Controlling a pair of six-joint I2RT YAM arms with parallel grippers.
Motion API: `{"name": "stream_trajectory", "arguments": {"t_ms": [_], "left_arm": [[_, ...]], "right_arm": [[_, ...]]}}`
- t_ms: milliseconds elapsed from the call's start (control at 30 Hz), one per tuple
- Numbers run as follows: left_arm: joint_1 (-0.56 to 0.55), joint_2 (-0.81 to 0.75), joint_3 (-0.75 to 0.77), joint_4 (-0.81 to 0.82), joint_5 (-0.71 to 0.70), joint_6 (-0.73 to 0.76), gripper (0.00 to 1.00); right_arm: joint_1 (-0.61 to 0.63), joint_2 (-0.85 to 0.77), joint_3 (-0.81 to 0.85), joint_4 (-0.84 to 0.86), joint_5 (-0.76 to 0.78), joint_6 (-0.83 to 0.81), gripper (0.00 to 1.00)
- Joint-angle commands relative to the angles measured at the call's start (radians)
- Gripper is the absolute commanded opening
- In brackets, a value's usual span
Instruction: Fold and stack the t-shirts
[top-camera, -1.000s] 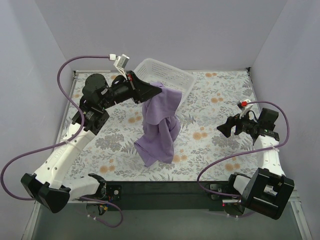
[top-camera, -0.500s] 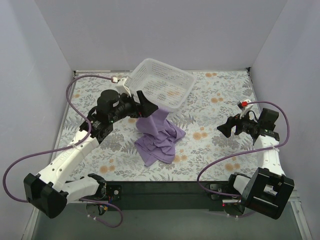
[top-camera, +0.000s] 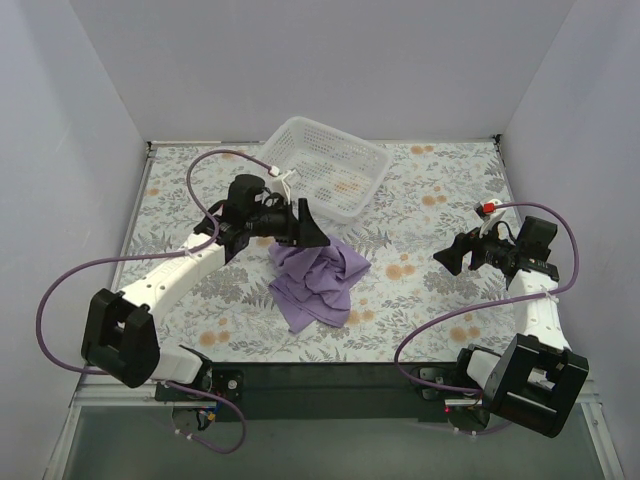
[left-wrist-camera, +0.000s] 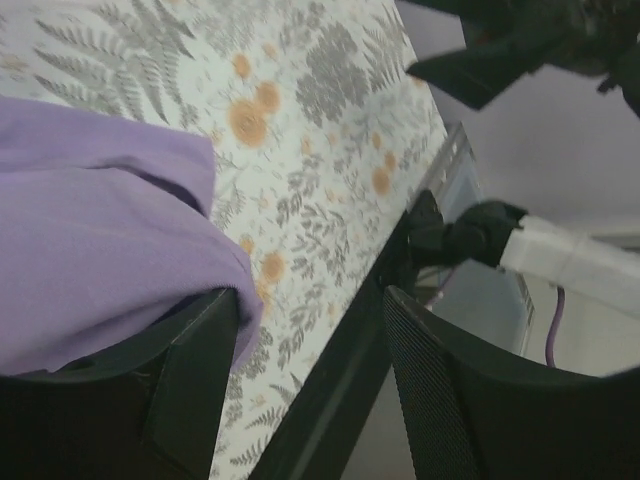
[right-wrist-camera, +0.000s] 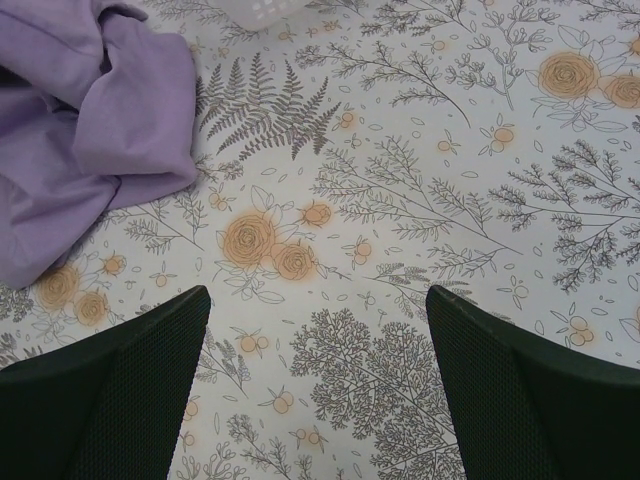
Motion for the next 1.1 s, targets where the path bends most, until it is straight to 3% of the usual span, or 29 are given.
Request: {"name": "stream_trajectory", "arguments": {"t_ms": [0,67,133,167,300,500,600,700,833,867,933,1067], "left_arm": [[-0.019,-0.032,0.071,-0.258,0.035,0.189,0.64],[-0.018,-0.051,0.141,-0.382,-0.383,0.236,0.72],[-0.018,-0.048,0.184,-0.413,-0.608,0.253,0.78],[-0.012,-0.042,0.209,-0.41,-0.636,0.255,0.8],[-0.01,0.001,0.252,-0.342,-0.551,0.203,0.77],[0.106,0.119,0.169,-0.139,-0.54,-0.48,0.79],[0.105,0.254,0.27,-0.134,-0.589,-0.657,0.81],[0.105,0.366,0.339,-0.125,-0.626,-0.729,0.83],[0.105,0.521,0.462,-0.23,-0.682,-0.806,0.87],[0.104,0.587,0.55,-0.308,-0.725,-0.84,0.86],[0.103,0.619,0.572,-0.329,-0.743,-0.849,0.8],[0.102,0.675,0.609,-0.338,-0.759,-0.846,0.58]], "right_arm": [[-0.005,-0.009,0.016,0.026,-0.023,0.001,0.95],[-0.005,-0.011,0.014,0.026,-0.022,0.001,0.95],[-0.005,-0.009,0.014,0.026,-0.02,0.001,0.95],[-0.005,-0.009,0.013,0.024,-0.019,0.0,0.95],[-0.007,-0.011,0.013,0.026,-0.014,0.0,0.95],[-0.007,-0.008,0.014,0.026,-0.027,0.001,0.95],[-0.007,-0.016,0.01,0.026,-0.025,0.001,0.95],[-0.007,-0.017,0.01,0.026,-0.028,0.001,0.95],[-0.005,-0.017,0.013,0.026,-0.039,0.004,0.95],[-0.005,-0.019,0.013,0.024,-0.042,0.006,0.95],[-0.005,-0.019,0.014,0.024,-0.043,0.006,0.95],[-0.005,-0.023,0.014,0.026,-0.04,0.006,0.95]]}}
